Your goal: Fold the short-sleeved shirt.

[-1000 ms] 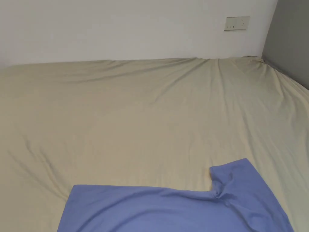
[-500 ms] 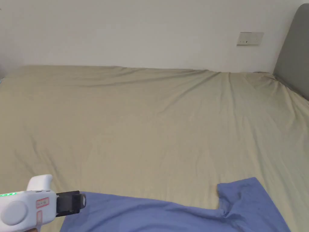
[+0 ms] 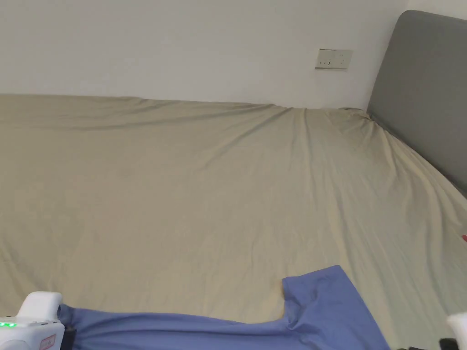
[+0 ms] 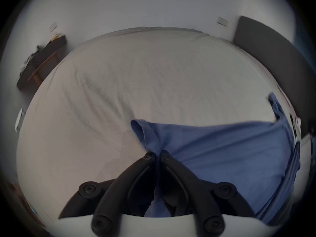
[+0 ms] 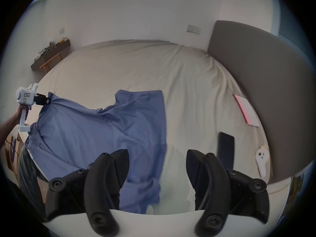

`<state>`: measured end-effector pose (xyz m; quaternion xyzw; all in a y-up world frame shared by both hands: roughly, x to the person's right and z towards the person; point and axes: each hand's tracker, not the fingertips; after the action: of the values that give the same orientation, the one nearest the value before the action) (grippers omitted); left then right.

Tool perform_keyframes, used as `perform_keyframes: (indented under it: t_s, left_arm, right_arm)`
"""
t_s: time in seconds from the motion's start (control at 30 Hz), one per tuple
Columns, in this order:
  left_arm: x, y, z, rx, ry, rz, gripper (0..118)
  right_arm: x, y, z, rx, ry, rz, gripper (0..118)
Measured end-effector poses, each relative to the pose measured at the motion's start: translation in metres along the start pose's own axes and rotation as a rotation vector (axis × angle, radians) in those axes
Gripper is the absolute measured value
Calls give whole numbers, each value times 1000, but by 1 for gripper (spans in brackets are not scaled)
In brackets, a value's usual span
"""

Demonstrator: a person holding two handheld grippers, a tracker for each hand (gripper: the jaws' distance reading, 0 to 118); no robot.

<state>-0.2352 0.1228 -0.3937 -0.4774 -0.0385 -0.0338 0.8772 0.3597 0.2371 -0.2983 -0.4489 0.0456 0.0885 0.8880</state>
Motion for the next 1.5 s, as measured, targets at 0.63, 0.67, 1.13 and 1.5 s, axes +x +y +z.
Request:
perform_keyframes:
  t_s: [0.63, 0.67, 1.13, 1.5]
  left_arm:
    - [-34, 1, 65, 134, -189, 96, 2]
    - [-36, -1, 68, 144, -185, 86, 2]
    - [-56, -57, 155, 174, -359, -128, 2]
    - [-55, -154, 156, -14, -429, -118, 2]
  right_arm:
    - [4, 27, -122, -145, 120, -65, 1]
    - [8, 27, -112, -139, 127, -89, 1]
    - [39, -16, 34, -32, 283, -121, 1]
    - [11, -119, 37, -232, 337, -113, 1]
